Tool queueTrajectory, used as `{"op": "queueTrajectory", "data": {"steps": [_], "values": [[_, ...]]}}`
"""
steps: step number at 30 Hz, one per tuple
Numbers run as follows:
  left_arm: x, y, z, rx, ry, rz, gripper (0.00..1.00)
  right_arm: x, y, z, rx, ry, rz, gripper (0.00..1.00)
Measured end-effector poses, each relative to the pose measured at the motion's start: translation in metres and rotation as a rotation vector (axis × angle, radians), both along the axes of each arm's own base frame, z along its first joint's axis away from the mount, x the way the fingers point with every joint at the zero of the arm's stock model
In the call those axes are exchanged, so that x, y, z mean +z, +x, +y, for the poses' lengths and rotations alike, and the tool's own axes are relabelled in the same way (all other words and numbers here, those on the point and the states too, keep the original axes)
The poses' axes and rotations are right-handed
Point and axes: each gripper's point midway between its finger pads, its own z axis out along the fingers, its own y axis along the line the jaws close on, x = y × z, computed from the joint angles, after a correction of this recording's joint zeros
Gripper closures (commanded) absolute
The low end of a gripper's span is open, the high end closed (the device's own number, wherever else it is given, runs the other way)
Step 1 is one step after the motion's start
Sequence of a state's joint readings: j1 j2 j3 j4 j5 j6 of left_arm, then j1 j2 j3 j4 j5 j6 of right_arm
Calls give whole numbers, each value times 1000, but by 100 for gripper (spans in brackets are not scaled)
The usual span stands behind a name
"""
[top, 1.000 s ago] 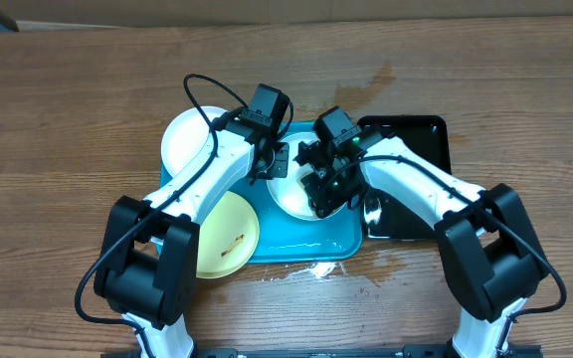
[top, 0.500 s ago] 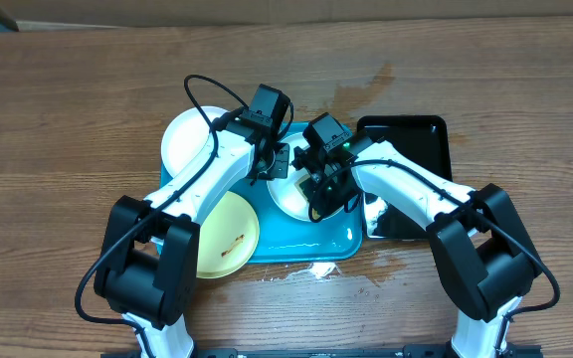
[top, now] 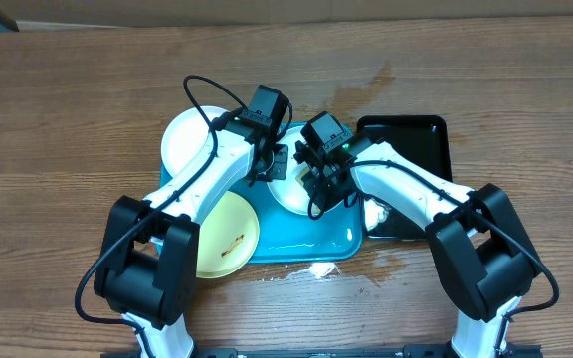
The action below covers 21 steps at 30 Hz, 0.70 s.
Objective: Clean dirty plates on tray and stack at the side
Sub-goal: 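Scrub the white plate's sauce stain with the sponge in the right gripper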
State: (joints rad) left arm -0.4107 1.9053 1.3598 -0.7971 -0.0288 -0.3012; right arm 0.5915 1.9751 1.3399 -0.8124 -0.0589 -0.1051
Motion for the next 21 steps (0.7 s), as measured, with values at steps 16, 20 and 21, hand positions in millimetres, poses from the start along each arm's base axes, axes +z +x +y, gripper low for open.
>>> {"op": "queueTrajectory", "data": {"steps": [16, 20, 21], "values": [[-15, -5, 2, -20, 5, 0, 96, -2, -7, -1, -20, 0, 35, 96], [-24, -9, 3, -20, 2, 1, 96, -4, -11, -2, -22, 0, 57, 96], [-26, -9, 3, -21, 1, -2, 96, -4, -12, -1, -22, 1, 59, 96]]}}
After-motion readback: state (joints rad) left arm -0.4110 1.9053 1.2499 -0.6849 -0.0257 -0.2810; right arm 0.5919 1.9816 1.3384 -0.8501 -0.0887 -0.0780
